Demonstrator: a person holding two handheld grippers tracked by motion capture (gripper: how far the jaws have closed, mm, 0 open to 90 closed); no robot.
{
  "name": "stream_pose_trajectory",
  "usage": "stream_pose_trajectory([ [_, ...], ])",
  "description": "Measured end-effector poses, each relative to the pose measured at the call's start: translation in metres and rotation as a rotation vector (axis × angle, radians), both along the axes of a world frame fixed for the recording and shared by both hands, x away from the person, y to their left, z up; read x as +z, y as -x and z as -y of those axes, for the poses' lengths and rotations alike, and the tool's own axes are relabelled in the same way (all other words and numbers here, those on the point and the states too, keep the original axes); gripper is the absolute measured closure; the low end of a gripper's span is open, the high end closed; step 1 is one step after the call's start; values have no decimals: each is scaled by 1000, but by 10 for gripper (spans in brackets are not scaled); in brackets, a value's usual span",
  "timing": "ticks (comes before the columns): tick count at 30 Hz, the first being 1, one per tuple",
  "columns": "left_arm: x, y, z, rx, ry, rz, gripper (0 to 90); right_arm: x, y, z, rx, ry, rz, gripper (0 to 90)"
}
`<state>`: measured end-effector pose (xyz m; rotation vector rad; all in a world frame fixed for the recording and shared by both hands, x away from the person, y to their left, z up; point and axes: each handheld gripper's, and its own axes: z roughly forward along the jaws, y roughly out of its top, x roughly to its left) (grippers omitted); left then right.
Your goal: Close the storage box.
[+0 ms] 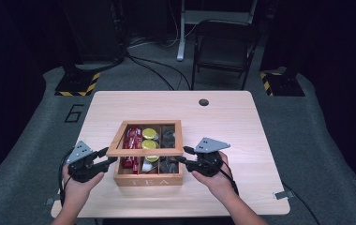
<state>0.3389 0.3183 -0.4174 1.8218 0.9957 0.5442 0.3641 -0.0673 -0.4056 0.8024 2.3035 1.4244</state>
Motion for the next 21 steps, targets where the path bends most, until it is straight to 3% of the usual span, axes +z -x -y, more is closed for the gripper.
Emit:
stream_pose_trajectory([
  [13, -12, 4, -1, -17, 8, -27, 565, -11, 5, 1, 10, 9, -15, 572],
  [18, -10, 9, -1, -26, -41, -42, 564, -16, 6, 1, 10, 1, -29, 571],
  [21, -12, 13, -3, -28, -48, -42, 564, -19, 7, 1, 13, 3, -38, 571],
])
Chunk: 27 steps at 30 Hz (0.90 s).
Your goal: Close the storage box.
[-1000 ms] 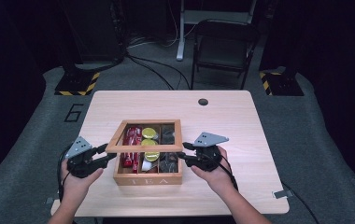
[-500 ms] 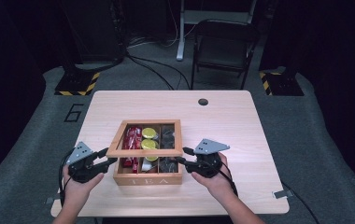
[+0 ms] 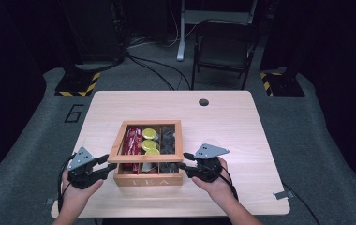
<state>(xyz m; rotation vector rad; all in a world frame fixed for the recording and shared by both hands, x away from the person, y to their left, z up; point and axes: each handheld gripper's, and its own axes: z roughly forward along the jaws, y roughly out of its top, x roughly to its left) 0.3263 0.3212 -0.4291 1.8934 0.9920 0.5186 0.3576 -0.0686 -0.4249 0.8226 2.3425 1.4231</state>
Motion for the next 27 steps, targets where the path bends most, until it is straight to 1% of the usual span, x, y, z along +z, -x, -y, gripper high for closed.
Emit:
stream_pose_trajectory([
  [1, -2, 1, 0, 3, 6, -2, 565, -1, 0, 1, 9, 6, 3, 571],
  [3, -4, 2, -1, 0, 9, -4, 570, -3, 1, 0, 0, 3, -10, 570],
  [4, -4, 2, -1, 0, 9, -4, 573, -4, 0, 0, 6, 9, -6, 571],
  [5, -7, 2, -1, -1, 13, -12, 573, -6, 1, 0, 2, 11, -12, 571],
  [6, -7, 2, -1, -1, 13, -12, 573, -6, 1, 0, 2, 11, -12, 571],
  [7, -10, 3, -1, -6, 13, -21, 573, -8, 2, -1, 8, 31, 0, 570],
  [8, -12, 3, -1, 0, 13, -15, 572, -9, 3, -1, 8, 35, 0, 570],
  [9, -12, 3, -1, -7, 4, -24, 572, -10, 3, -1, 17, 38, 4, 570],
  [10, -14, 4, -1, 0, 8, -16, 572, -12, 3, -1, 15, 39, 6, 570],
  [11, -15, 4, -2, -7, 2, -30, 571, -13, 3, -1, 18, 43, -3, 570],
  [14, -18, 4, -2, -5, -2, -42, 567, -16, 2, 0, 32, 46, -8, 579],
  [15, -19, 5, -1, -6, -3, -53, 567, -19, 3, -1, 37, 51, -23, 582],
  [16, -21, 5, -1, -11, -25, -60, 567, -21, 3, -2, 39, 53, -28, 583],
  [17, -22, 5, 0, -11, -28, -69, 567, -22, 3, -2, 45, 60, -32, 583],
  [18, -23, 4, 0, -16, -39, -72, 567, -23, 3, -3, 45, 58, -37, 582],
  [19, -24, 4, 0, -13, -36, -72, 567, -25, 2, -3, 59, 68, -38, 581],
  [20, -24, 4, 0, -13, -36, -72, 567, -25, 2, -3, 59, 68, -38, 581],
  [21, -25, 4, 0, -20, -48, -87, 567, -26, 3, -3, 54, 68, -58, 580],
  [22, -25, 4, 0, -26, -52, -90, 566, -26, 2, -3, 56, 67, -63, 577],
  [24, -26, 4, 0, -25, -48, -98, 562, -27, 2, -2, 71, 75, -73, 571],
  [25, -28, 3, 0, -30, -59, -109, 557, -28, 2, -2, 67, 73, -79, 567],
  [27, -29, 3, 1, -29, -65, -122, 550, -29, 2, -2, 71, 81, -93, 563],
])
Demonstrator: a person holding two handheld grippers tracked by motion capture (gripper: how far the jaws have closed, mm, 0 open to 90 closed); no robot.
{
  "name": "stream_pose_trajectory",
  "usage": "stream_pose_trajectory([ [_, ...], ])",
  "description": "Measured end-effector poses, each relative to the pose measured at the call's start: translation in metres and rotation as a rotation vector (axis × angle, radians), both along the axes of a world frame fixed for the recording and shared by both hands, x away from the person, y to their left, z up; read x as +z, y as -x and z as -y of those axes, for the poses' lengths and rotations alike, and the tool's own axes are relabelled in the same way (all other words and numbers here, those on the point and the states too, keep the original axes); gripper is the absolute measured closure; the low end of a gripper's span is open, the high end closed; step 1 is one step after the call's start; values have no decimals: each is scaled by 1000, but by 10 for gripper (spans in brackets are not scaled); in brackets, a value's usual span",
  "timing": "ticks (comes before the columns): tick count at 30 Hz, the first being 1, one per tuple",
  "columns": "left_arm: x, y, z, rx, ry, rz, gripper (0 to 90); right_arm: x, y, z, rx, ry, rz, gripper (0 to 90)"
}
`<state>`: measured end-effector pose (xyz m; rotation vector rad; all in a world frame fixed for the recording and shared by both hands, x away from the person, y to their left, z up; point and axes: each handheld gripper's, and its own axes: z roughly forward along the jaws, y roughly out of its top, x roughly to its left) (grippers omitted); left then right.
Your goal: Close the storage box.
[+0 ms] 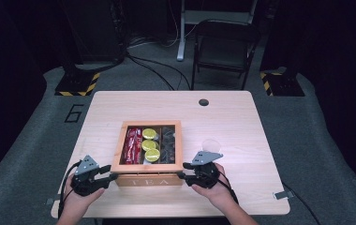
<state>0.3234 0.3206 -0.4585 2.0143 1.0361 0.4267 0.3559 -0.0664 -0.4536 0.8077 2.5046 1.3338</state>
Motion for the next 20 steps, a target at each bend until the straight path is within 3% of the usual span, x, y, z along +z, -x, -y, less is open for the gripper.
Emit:
stream_pose_trajectory([
  [5, -2, 2, 0, -9, -3, -24, 521, -3, -1, -1, 10, 28, -26, 558],
  [8, -3, 3, 1, -26, -5, -74, 466, -4, -3, -1, 35, 71, -37, 530],
  [12, -5, 7, -2, -25, -27, -41, 409, 0, -4, 2, 36, 47, -70, 480],
  [16, -2, 8, -9, -4, 23, -21, 401, 5, -6, 9, 8, 3, -58, 466],
  [19, -4, 8, -8, -7, 21, -24, 403, 5, -5, 8, 6, 8, -55, 458],
  [20, -5, 8, -8, -6, 19, -22, 404, 2, -4, 5, 30, 22, -54, 437],
])
